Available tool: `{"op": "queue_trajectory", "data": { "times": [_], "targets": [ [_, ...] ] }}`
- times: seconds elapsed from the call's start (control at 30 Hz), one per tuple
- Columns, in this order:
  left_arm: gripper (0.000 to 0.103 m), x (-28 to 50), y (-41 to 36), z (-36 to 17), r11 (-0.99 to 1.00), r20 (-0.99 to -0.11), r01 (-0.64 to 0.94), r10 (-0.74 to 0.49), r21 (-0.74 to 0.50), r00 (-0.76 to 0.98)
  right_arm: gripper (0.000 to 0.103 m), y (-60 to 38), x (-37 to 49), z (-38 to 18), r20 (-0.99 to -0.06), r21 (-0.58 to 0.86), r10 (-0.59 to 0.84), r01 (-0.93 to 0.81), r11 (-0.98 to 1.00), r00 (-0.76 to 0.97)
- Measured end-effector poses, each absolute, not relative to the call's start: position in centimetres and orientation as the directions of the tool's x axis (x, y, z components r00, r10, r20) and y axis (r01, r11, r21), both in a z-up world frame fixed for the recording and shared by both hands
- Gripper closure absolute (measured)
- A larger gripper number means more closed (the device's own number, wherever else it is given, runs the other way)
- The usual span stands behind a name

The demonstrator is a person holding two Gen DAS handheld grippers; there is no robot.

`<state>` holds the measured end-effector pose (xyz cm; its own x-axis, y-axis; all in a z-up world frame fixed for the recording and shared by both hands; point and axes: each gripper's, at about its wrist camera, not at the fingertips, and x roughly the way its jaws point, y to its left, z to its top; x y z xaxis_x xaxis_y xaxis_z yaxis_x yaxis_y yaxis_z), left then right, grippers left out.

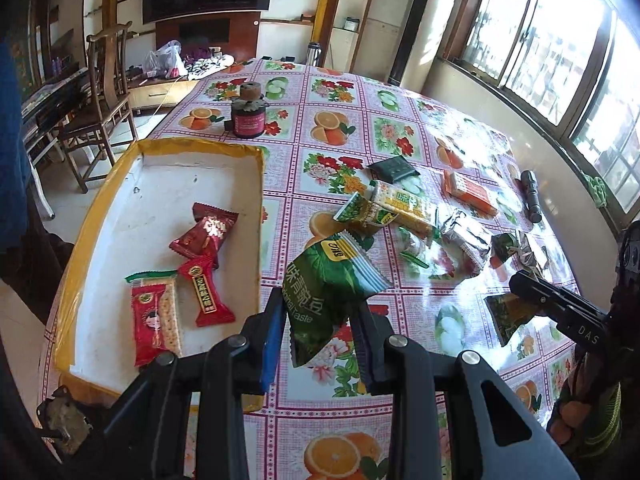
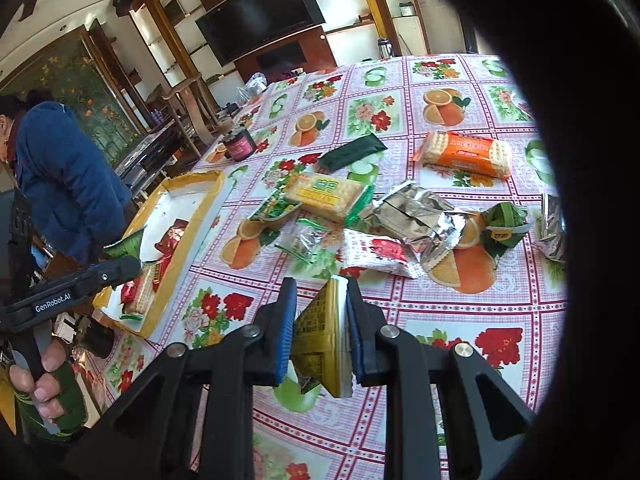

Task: Organize snacks
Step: 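Grasp the yellow-green packet with the right tool while the left tool lifts the green bag, then carry both bags over the white tray and open both tools to release them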

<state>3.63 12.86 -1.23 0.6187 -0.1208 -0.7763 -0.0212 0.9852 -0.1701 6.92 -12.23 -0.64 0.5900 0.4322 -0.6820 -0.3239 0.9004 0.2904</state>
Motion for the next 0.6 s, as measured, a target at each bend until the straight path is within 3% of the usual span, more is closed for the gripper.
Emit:
{"op": "queue_trajectory", "data": {
  "times": [0.6],
  "targets": [
    [0.072, 1.9, 20.2, -1.7, 0.972, -0.784, -0.174, -0.016, -0.158, 0.621, 0.078, -3.2, 7.6, 0.3, -0.635, 0.392, 0.604, -0.474, 0.789, 0.481]
  ]
}}
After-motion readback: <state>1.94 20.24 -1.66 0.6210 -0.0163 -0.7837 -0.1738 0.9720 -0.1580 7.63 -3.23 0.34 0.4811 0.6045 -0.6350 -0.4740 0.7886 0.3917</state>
